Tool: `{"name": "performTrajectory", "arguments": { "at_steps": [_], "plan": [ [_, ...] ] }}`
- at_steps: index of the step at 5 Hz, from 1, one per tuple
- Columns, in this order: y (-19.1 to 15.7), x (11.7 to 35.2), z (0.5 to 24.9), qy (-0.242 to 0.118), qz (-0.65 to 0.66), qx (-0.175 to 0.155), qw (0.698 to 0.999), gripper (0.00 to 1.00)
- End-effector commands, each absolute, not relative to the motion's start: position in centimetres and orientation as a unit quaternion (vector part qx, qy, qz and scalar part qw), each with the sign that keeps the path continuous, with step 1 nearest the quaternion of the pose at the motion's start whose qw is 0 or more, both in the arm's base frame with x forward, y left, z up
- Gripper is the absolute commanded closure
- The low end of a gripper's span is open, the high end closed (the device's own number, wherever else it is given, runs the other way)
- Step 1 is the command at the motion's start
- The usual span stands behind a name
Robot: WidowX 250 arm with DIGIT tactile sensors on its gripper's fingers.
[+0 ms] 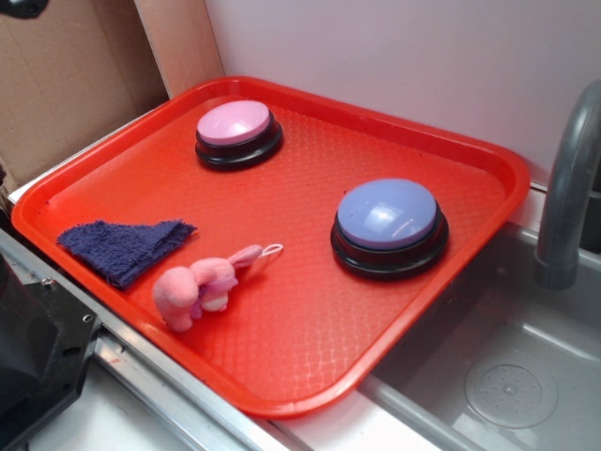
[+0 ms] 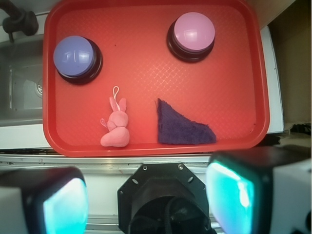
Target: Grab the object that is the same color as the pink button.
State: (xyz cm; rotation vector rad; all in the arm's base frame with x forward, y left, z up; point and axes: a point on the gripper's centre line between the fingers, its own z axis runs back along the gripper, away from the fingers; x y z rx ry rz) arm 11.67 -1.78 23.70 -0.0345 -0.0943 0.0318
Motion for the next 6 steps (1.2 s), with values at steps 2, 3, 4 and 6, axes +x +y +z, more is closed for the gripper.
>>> {"name": "performTrajectory", "arguments": {
  "at_steps": [2,3,4,6],
  "plan": [
    [-2.6,12.3,20.9,-0.044,0.040,-0.027,0.998,0.00],
    [-4.0,13.3,17.7,-0.034,0.019,-0.054,0.998,0.00],
    [-4.9,14.0,14.3,-0.046,0.060,-0.040,0.996,0.00],
    [-5.7,14.7,8.1,-0.034,0.085,0.004,0.996,0.00]
  ]
}}
